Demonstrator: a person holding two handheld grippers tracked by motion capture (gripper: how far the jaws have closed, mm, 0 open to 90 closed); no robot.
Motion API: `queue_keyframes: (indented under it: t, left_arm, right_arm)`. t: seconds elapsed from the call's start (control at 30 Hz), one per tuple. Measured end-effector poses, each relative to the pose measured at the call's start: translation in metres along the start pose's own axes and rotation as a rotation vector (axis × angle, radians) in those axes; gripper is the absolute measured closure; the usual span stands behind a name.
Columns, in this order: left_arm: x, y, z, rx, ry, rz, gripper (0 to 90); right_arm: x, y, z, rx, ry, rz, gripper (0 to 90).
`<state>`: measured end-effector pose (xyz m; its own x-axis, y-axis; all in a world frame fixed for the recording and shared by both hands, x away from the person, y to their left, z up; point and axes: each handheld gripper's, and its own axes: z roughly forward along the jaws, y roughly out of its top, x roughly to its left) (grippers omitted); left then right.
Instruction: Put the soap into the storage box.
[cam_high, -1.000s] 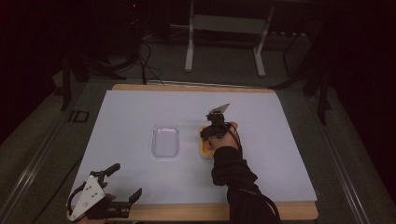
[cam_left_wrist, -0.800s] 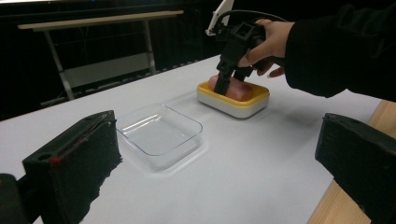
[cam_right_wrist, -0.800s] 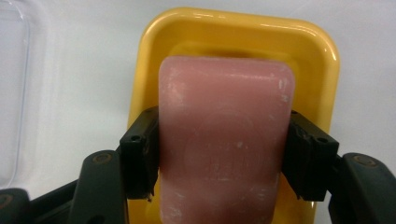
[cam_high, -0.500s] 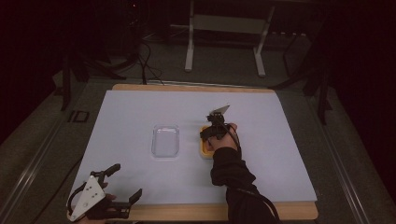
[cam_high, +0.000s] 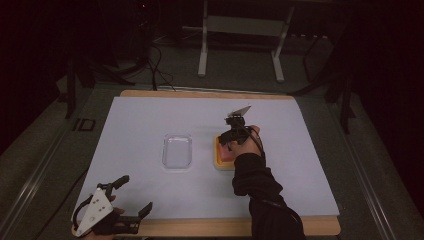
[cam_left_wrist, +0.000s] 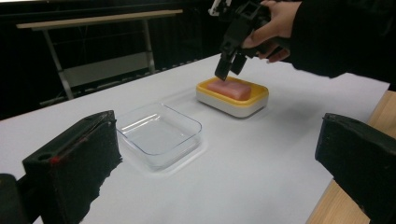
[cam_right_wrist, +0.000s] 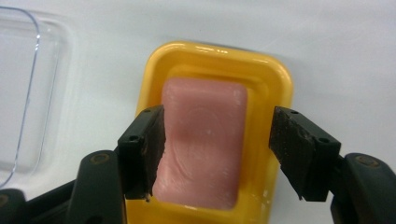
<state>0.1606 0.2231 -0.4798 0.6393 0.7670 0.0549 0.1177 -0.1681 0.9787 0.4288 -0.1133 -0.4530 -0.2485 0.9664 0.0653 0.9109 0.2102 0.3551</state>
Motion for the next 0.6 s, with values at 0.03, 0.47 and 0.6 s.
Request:
queue_keyframes:
  t: [0.03, 0.47, 0.6]
  left_arm:
    - [0.0, 0.0, 0.0, 0.0, 0.0, 0.0, 0.2]
    - [0.0, -0.001, 0.002, 0.011, 0.0, -0.001, 0.2]
    - [0.0, -0.001, 0.002, 0.011, 0.001, -0.004, 0.2]
  right_arm:
    - [0.0, 0.0, 0.0, 0.0, 0.0, 0.0, 34.5]
    - [-0.028, -0.017, -0.019, -0.04, 0.131, -0.147, 13.2]
    - [-0.032, -0.024, -0.025, -0.065, 0.154, -0.197, 12.2]
